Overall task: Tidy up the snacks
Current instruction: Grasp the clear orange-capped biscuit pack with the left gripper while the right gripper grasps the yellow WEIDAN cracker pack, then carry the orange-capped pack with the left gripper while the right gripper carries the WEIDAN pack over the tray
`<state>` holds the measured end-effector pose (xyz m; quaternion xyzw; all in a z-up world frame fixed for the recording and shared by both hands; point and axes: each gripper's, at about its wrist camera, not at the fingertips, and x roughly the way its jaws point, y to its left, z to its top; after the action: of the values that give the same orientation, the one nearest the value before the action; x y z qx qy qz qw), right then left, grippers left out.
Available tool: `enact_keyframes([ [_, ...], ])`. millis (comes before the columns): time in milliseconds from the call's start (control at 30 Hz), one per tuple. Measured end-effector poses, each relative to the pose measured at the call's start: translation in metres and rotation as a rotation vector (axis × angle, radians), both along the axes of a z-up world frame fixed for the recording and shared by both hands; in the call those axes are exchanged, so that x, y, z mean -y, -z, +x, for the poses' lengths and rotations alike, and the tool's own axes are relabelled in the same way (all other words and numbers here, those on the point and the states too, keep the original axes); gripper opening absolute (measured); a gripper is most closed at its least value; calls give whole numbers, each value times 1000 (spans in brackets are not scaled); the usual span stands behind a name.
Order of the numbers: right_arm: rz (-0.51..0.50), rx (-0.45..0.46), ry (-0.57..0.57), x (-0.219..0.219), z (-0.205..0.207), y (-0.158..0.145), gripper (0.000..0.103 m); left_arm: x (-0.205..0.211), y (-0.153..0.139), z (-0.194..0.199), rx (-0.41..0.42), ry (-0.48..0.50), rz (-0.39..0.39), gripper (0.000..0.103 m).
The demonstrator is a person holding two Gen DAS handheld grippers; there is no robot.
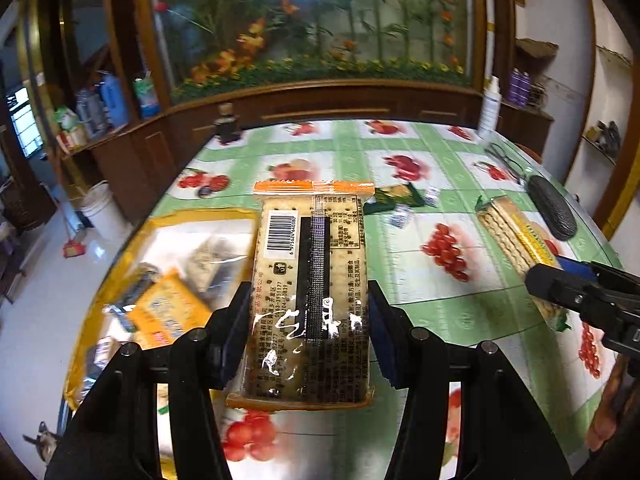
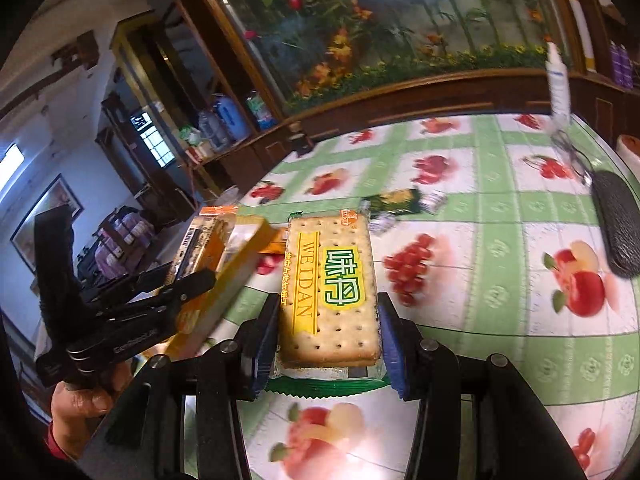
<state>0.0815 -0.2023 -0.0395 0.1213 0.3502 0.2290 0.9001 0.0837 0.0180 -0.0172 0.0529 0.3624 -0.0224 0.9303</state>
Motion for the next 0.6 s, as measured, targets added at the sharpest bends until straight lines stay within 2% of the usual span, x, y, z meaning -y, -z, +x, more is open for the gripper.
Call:
enact_keyframes([
  [233,-20,28,-84,-51,1,-10,47,-38,-2,-8,31,-86,-12,53],
  [600,-26,27,-157,-95,5,-9,47,-76,-4,-15,54,-169,-6,53],
])
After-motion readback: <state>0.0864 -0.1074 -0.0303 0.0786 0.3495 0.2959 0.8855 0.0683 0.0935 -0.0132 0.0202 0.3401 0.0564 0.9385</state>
